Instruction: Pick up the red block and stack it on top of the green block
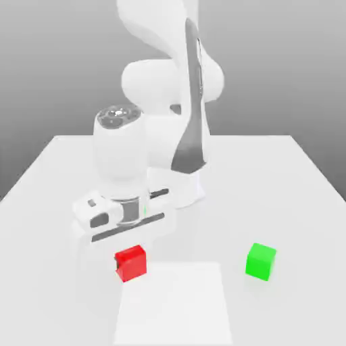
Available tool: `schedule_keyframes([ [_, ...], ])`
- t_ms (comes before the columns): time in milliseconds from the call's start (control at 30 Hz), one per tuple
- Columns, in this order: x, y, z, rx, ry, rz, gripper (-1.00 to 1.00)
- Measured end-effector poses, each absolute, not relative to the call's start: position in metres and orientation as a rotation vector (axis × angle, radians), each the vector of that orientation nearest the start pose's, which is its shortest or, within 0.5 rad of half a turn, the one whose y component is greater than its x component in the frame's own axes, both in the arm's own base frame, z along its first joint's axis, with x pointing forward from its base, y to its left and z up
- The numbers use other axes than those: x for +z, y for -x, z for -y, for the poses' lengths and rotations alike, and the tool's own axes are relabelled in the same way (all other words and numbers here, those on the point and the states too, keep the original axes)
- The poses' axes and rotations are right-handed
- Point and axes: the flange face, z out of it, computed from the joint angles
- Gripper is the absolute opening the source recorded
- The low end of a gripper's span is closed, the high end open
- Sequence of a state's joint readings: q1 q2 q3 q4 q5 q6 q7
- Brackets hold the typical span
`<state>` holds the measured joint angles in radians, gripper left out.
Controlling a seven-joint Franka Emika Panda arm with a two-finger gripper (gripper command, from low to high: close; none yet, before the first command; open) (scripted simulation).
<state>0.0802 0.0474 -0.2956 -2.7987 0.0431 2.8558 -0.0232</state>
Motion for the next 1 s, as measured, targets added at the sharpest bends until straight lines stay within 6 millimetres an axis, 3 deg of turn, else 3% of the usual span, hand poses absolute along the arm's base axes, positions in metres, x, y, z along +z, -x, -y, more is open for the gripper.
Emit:
schedule_keyframes([
  [167,0.208,-0.362,0.082,-0.001,3.121,-0.361,-1.00],
  [200,0.210,-0.363,0.072,0.003,3.127,-0.272,-1.00],
  [267,0.214,-0.367,0.026,0.009,3.132,0.053,-1.00],
  [433,0.224,-0.361,-0.058,0.015,3.026,0.775,-1.00],
  [700,0.241,-0.318,-0.174,0.006,2.592,1.766,-1.00],
  [800,0.223,-0.312,-0.190,0.001,2.507,1.884,-1.00],
  [933,0.189,-0.310,-0.191,0.002,2.498,1.900,-1.00],
  [967,0.183,-0.309,-0.190,0.002,2.500,1.899,1.00],
  [1000,0.183,-0.309,-0.190,0.002,2.500,1.899,1.00],
])
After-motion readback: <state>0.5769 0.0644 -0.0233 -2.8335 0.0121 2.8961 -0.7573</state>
